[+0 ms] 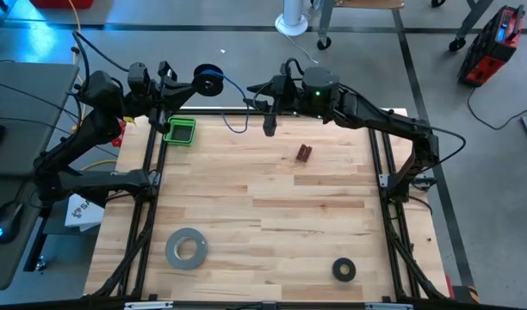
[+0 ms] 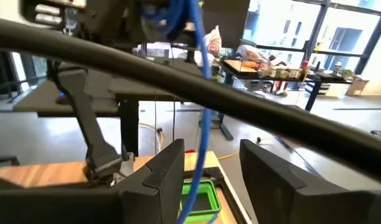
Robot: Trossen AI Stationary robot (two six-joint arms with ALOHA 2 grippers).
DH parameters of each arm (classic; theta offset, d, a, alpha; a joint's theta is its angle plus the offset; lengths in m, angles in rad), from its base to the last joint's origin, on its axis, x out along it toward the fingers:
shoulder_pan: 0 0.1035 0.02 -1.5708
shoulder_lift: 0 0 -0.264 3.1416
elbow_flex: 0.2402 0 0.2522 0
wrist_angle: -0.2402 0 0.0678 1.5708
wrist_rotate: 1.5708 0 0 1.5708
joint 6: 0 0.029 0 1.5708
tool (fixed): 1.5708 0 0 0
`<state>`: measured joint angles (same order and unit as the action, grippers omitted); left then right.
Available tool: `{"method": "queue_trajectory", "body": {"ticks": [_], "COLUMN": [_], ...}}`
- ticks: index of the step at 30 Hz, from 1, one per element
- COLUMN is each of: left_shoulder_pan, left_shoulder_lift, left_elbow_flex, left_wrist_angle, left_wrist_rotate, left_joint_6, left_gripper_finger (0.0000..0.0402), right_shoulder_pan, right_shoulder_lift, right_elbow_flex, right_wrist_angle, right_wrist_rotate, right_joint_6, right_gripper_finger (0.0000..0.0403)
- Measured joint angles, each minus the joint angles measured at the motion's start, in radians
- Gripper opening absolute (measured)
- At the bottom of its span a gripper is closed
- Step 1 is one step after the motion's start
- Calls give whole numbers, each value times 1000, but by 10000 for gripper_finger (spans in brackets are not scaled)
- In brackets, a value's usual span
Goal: Coil cords
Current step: Coil the blue wire onto the spool
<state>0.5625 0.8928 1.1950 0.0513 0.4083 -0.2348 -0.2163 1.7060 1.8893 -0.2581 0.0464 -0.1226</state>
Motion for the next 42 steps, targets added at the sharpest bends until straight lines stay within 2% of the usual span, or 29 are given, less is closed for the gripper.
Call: {"method": "queue_trajectory", "body": {"ticks": [4,17,22,27,36,42], "left_shoulder_pan": [0,0,0,0,0,0], "left_shoulder_lift": [0,0,1,3,4,4], "left_elbow_flex": [0,0,0,0,0,0], "left_wrist_angle": [0,0,0,0,1,3], "left_wrist_rotate": [-2,-30,-30,-31,-31,-31], "left_joint_6": [0,1,0,0,0,0], "left_gripper_finger": [0,0,0,0,0,0], "right_shoulder_pan": [-2,-17,-20,-20,-20,-20], "right_shoulder_lift": [2,5,8,14,17,17], "right_elbow_flex": [0,0,0,0,0,0], "right_wrist_angle": [24,-49,-43,-26,-35,-71], "right_wrist_rotate": [-46,-31,-34,-83,-75,-73], "right_joint_6": [46,88,97,123,118,116], "right_gripper_finger": [148,147,127,113,109,85]}}
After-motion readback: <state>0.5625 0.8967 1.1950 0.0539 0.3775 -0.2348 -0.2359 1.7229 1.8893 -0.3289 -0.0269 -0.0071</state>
